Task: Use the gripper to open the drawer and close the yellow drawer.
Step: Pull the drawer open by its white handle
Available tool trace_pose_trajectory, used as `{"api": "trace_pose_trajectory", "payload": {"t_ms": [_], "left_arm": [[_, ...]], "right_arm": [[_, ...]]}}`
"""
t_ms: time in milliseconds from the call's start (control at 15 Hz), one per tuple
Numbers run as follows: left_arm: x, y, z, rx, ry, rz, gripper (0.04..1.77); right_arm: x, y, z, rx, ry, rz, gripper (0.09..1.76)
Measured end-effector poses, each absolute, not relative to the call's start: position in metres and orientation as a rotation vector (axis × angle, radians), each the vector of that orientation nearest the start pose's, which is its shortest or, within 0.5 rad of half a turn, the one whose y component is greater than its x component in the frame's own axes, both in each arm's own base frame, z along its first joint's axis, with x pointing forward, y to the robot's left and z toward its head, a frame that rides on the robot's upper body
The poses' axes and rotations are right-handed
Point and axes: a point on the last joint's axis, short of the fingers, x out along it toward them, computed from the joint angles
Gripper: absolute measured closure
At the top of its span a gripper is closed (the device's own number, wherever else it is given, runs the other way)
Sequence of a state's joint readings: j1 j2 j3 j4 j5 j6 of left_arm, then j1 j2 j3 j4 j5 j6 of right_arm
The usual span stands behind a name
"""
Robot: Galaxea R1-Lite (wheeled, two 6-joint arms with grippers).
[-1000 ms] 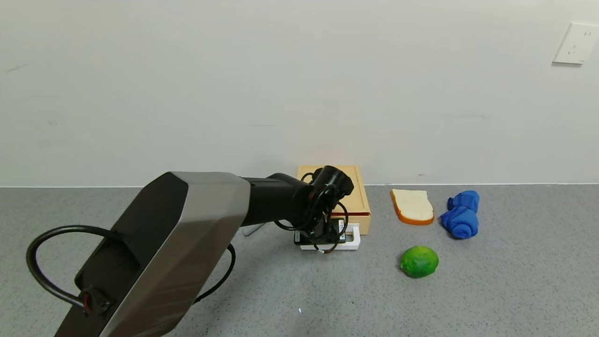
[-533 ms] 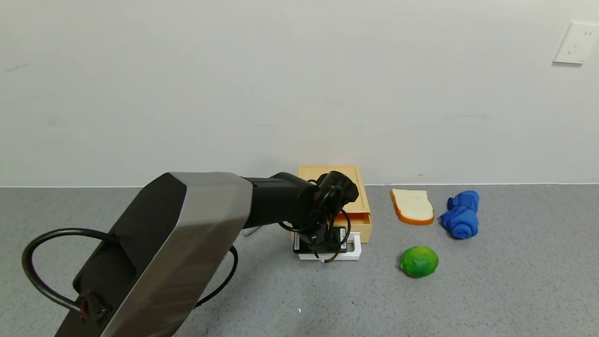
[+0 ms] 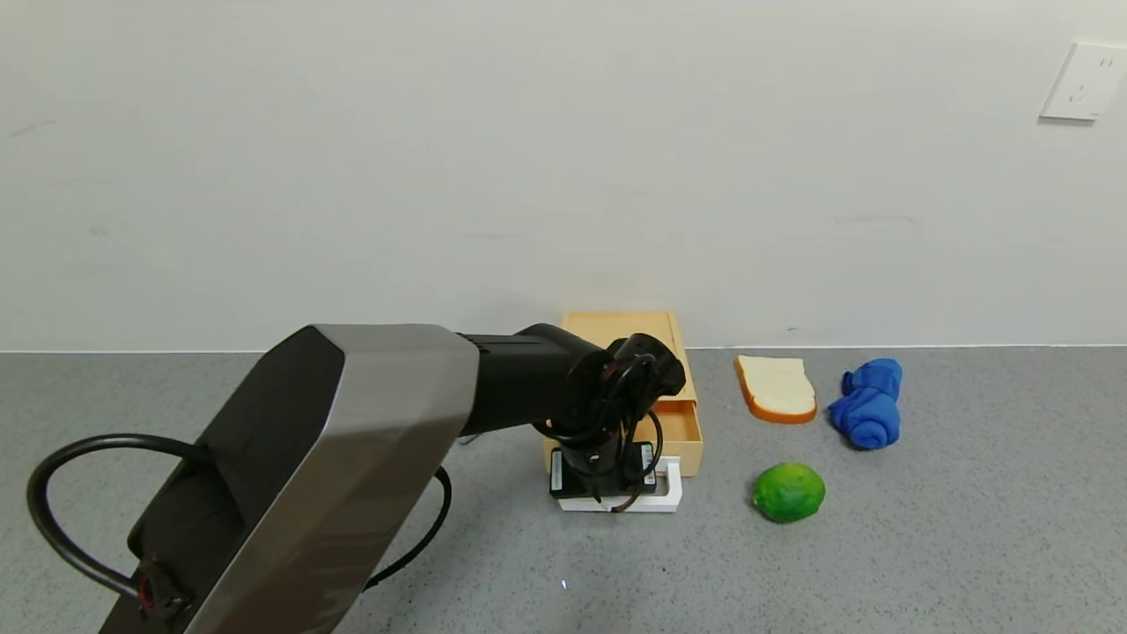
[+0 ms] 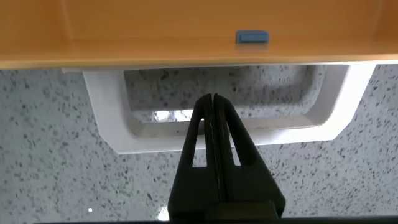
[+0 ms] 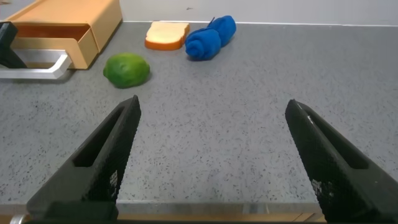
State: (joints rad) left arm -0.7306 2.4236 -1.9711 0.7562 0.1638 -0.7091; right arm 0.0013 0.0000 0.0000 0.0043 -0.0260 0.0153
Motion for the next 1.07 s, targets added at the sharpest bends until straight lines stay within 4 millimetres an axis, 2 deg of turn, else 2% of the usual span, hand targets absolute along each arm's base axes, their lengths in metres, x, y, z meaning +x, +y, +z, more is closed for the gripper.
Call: {"api": "trace_pose_trajectory", "payload": {"t_ms": [1067], "left_arm": [[0.308, -0.305, 0.091, -0.092, 1.347, -0.041, 1.7]], "right_arm": [[-0.023, -0.001, 0.075, 0.015, 0.004, -0.025, 0.14]]}}
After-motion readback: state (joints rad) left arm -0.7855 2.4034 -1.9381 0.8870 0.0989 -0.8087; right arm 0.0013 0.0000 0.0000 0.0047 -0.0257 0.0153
